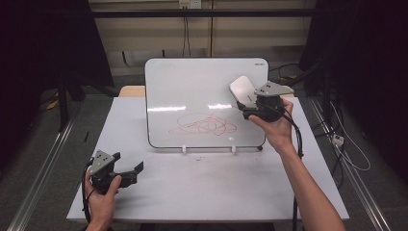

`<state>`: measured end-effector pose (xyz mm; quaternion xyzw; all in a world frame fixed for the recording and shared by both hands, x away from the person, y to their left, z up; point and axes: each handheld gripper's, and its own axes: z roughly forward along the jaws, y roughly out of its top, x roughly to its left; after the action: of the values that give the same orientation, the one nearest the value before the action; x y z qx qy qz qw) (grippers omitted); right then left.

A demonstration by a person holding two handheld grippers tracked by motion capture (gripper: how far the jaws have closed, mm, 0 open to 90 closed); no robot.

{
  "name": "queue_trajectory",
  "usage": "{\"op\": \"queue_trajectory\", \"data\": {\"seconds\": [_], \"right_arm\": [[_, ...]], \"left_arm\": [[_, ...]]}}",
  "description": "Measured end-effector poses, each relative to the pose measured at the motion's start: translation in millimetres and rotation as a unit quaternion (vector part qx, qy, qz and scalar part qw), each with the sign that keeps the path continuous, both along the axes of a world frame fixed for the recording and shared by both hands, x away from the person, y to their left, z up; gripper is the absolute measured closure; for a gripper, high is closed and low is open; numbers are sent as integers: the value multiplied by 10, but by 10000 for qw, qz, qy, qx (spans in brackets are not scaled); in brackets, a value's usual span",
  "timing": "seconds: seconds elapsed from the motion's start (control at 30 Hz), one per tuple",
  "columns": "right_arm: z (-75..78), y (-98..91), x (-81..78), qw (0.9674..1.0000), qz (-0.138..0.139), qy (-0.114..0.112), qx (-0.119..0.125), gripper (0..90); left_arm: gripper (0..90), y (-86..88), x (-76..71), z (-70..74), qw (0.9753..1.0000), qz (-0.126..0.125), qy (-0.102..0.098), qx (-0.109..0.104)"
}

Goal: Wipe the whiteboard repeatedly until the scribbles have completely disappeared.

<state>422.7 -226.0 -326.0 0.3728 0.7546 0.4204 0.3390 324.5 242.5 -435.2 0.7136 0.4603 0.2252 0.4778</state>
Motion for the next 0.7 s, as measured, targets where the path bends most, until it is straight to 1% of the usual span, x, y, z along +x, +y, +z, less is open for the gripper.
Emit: {"op": "queue_trajectory", "data": {"seconds": [0.03,0.13,0.17,0.23,0.37,0.4,0.47,0.5,0.7], "right_arm": [[-13,6,-13,10000,14,-7,5,311],[-44,35,-61,10000,55,-10,-12,311],[-52,47,-76,10000,76,-6,-39,311],[-64,73,-113,9999,102,-20,-55,311],[-116,138,-202,9998,188,-55,-87,311],[-116,138,-202,9998,188,-55,-87,311],[-145,158,-227,9997,202,-45,-105,312],[-161,164,-235,9997,215,-45,-101,312],[-263,243,-290,9995,237,-58,-202,312]], "left_arm": [[56,12,1,0,10000,-25,19,52],[56,17,-1,1,10000,-32,26,40],[57,4,-3,0,10000,-11,9,-50],[57,11,-7,7,10000,-49,20,29],[57,8,-9,6,10000,-58,14,28],[57,9,-8,5,10000,-50,27,44],[56,3,-4,0,10000,-9,11,-21],[57,14,-1,3,10000,-36,30,53],[57,8,-6,9,10000,-39,14,68]]}}
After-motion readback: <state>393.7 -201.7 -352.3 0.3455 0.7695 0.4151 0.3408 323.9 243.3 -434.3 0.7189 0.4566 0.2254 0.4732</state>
